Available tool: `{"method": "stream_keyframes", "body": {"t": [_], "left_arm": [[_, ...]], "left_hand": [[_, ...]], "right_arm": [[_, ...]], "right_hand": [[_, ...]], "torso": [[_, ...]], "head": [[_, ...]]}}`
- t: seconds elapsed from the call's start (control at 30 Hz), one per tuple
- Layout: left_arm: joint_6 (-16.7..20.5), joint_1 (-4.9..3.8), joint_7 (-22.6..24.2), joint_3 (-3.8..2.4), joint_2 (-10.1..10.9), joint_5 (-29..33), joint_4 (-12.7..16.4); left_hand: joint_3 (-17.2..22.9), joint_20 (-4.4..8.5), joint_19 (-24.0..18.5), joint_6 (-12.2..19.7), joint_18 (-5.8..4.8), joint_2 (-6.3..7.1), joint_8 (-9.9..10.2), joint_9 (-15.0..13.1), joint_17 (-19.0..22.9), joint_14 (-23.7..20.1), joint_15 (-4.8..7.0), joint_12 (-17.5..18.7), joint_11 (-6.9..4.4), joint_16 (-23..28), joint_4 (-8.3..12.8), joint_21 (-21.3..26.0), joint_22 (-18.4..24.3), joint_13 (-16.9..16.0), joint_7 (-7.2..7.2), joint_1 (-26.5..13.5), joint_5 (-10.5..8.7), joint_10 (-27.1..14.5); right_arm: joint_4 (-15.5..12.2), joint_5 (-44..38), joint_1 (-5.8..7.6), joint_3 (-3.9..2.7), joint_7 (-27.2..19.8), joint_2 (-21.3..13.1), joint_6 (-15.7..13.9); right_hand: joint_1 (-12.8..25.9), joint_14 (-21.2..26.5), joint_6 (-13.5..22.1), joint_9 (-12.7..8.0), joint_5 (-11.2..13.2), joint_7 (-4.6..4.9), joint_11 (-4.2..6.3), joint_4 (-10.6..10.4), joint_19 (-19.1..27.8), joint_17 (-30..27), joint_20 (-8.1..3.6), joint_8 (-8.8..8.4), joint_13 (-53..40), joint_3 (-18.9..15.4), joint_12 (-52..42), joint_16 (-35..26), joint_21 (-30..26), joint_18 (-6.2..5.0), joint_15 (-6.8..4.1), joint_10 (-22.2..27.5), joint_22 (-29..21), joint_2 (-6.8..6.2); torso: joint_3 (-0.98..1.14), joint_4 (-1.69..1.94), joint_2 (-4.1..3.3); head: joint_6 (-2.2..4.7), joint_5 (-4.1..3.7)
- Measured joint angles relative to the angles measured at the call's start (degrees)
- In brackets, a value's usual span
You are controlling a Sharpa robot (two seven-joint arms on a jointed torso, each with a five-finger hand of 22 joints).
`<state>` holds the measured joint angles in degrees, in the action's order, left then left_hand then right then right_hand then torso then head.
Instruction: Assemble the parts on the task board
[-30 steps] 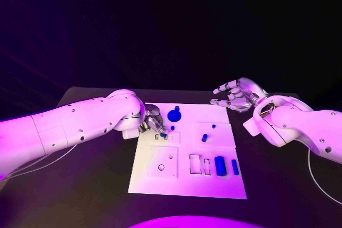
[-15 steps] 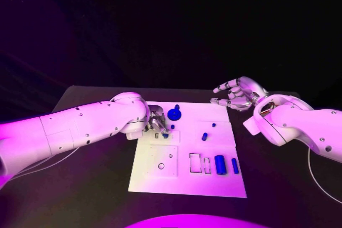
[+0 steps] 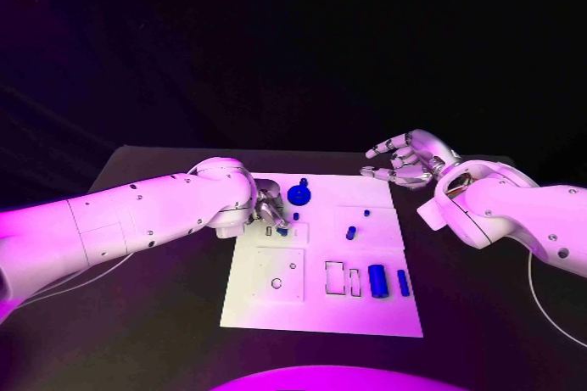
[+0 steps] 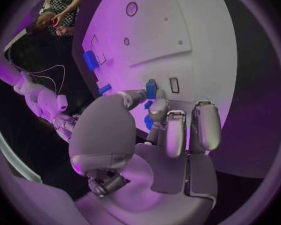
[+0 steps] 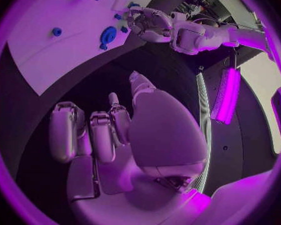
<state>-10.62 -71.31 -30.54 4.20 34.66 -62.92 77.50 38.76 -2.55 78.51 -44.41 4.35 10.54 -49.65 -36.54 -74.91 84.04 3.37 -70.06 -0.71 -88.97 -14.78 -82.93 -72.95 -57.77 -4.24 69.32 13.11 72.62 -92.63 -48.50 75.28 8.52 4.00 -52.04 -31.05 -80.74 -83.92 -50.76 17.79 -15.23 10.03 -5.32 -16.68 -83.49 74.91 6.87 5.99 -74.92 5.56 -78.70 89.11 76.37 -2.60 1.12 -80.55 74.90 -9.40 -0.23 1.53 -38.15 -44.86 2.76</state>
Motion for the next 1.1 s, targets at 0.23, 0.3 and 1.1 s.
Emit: {"method": "stream_keyframes", "body": {"t": [0.23, 0.3, 1.1], "left_arm": [[-0.1, 0.0, 0.0, 0.0, 0.0, -0.9, 0.0], [-0.1, 0.0, 0.0, 0.0, 0.1, -1.1, 0.1], [-1.3, -0.03, -0.1, 0.03, 0.1, -1.8, 0.5]], "left_hand": [[0.1, 0.0, 0.0, -0.1, 0.0, 0.0, 0.0, 0.0, 0.0, 0.0, 0.0, 0.0, 0.0, 0.0, -0.1, 0.0, 0.0, 0.1, 0.04, 0.0, 0.05, 0.0], [0.2, 0.0, 0.0, -0.1, 0.0, 0.0, 0.1, 0.0, 0.0, 0.0, 0.0, 0.0, 0.0, 0.0, -0.2, 0.0, 0.0, 0.1, 0.04, 0.0, 0.05, 0.0], [0.3, -0.01, 0.0, -0.1, 0.0, -0.21, -0.2, -0.5, 0.0, 0.0, 0.41, 0.0, -0.2, -0.2, -0.3, 0.0, 0.0, 0.1, 0.03, -0.2, 0.04, 0.6]], "right_arm": [[0.0, 0.0, 0.0, 0.0, 0.0, 0.0, 0.0], [0.0, 0.0, 0.0, 0.0, 0.0, 0.0, 0.1], [0.0, -0.1, -0.02, 0.0, 0.0, 0.0, 0.2]], "right_hand": [[0.2, 0.0, 0.0, 0.0, 0.0, 0.0, 0.0, 0.0, 0.0, 0.0, 0.0, 0.0, 0.0, 0.0, 0.0, 0.0, 0.0, 0.0, 0.0, 0.0, 0.0, 0.21], [0.2, 0.0, 0.0, 0.0, 0.0, 0.0, 0.0, 0.0, 0.0, 0.0, 0.0, 0.0, 0.0, 0.0, 0.0, 0.0, 0.0, 0.0, 0.0, 0.0, 0.0, 0.21], [0.2, 0.0, 0.0, 0.0, 0.0, 0.0, 0.0, 0.0, 0.0, 0.0, 0.0, -0.01, 0.0, 0.0, 0.0, 0.0, 0.0, 0.0, 0.0, 0.0, 0.0, 0.21]], "torso": [[-0.04, 0.04, 0.02], [-0.05, 0.03, 0.02], [-0.04, 0.01, -0.01]], "head": [[-0.11, -0.05], [-0.13, -0.05], [-0.35, -0.06]]}}
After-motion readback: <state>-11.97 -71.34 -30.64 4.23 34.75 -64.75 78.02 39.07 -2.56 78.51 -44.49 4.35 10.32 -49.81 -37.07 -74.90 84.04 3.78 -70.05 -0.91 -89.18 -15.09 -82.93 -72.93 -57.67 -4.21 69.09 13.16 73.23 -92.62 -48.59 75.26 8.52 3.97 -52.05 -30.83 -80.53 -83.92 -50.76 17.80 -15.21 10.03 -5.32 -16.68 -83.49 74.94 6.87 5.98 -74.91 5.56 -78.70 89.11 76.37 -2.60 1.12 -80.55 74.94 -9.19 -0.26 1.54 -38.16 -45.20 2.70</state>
